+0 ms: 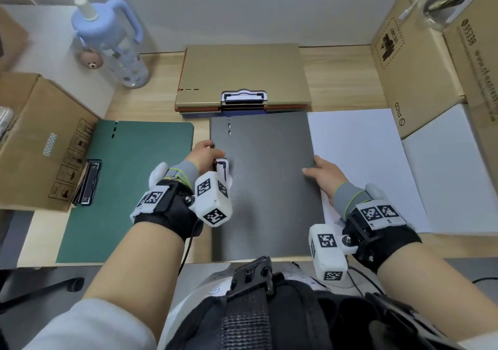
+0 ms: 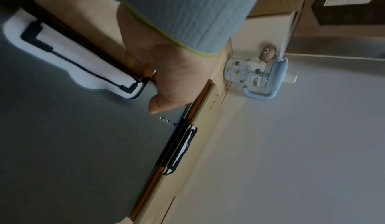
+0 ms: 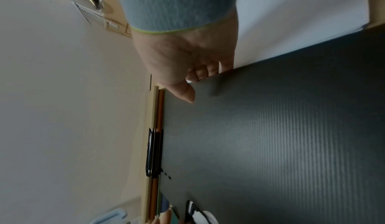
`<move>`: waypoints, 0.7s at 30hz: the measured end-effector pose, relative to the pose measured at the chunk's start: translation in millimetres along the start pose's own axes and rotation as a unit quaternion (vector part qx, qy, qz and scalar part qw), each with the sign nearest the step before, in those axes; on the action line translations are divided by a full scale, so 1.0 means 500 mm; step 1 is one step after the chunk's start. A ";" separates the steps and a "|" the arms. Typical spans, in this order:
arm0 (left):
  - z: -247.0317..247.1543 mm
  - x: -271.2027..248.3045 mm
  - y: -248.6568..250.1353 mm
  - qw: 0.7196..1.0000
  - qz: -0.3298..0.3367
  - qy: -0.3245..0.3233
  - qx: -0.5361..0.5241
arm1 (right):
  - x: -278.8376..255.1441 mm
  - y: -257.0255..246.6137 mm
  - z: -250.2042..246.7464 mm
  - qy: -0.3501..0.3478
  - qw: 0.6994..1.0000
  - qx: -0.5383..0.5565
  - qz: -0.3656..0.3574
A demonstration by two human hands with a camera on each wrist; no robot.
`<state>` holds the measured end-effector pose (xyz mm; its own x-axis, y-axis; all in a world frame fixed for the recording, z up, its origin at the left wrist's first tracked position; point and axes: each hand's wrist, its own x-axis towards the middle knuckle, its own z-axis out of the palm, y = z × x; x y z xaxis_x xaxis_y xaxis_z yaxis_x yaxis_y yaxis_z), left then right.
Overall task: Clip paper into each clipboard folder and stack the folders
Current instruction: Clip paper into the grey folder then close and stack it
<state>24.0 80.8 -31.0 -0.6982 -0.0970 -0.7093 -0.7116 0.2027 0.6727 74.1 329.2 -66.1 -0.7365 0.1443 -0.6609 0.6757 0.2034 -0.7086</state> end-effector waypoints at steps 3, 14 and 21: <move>-0.015 -0.004 0.003 0.999 0.001 -0.009 -0.032 | 0.007 0.010 0.002 0.002 1.000 -0.002 0.001; -0.080 -0.018 0.062 0.988 0.082 -0.042 -0.121 | 0.006 -0.014 0.027 -0.050 0.996 0.054 -0.057; -0.136 -0.014 0.077 0.941 0.087 -0.021 -0.325 | -0.020 -0.092 0.017 0.035 0.989 -0.046 -0.138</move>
<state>-3.8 23.1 14.4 -0.8140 -0.0766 -0.5758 -0.4944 -0.4289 0.7561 50.6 309.9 -28.9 -0.8954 0.1369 -0.4237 0.4445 0.3306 -0.8325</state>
